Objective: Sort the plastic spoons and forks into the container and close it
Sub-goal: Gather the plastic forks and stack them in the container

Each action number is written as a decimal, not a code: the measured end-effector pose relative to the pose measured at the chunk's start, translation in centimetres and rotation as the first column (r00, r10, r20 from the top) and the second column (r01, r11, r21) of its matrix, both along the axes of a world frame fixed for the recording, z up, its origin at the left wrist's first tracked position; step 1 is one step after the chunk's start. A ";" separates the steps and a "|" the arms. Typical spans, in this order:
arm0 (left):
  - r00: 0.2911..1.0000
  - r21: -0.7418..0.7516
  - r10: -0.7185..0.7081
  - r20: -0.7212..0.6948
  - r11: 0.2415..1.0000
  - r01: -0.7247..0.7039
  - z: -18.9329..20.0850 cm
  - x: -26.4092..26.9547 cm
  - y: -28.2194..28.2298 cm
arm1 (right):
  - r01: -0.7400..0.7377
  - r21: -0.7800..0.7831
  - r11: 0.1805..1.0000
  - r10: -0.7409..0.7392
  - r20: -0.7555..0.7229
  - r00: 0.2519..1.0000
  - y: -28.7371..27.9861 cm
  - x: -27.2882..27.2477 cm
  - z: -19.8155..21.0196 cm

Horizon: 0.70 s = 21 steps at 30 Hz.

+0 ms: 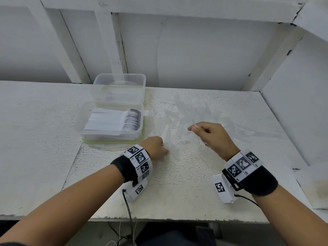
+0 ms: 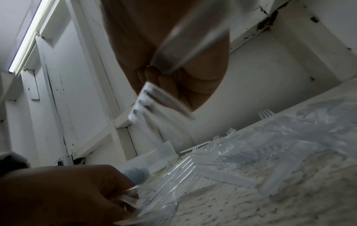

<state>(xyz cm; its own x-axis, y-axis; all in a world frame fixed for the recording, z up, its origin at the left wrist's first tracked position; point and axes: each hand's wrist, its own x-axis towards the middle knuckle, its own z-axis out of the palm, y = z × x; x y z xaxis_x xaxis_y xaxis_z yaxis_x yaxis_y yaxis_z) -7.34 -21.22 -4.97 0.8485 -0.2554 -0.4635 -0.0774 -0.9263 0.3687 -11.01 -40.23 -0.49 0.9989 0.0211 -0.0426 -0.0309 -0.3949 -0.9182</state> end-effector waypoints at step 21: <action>0.980 -0.321 0.176 0.092 0.937 -0.138 3.3 -3.4 5.9 | 0.091 0.443 0.892 0.082 -0.356 0.931 0.3 -0.1 -0.2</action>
<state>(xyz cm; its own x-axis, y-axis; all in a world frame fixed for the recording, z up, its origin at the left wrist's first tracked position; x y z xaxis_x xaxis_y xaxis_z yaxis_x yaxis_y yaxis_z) -10.72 -15.32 -1.69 0.9332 -0.2299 -0.2763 -0.0008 -0.7702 0.6379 -11.13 -39.89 -0.65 0.9166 0.1197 -0.3815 -0.3897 0.0541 -0.9193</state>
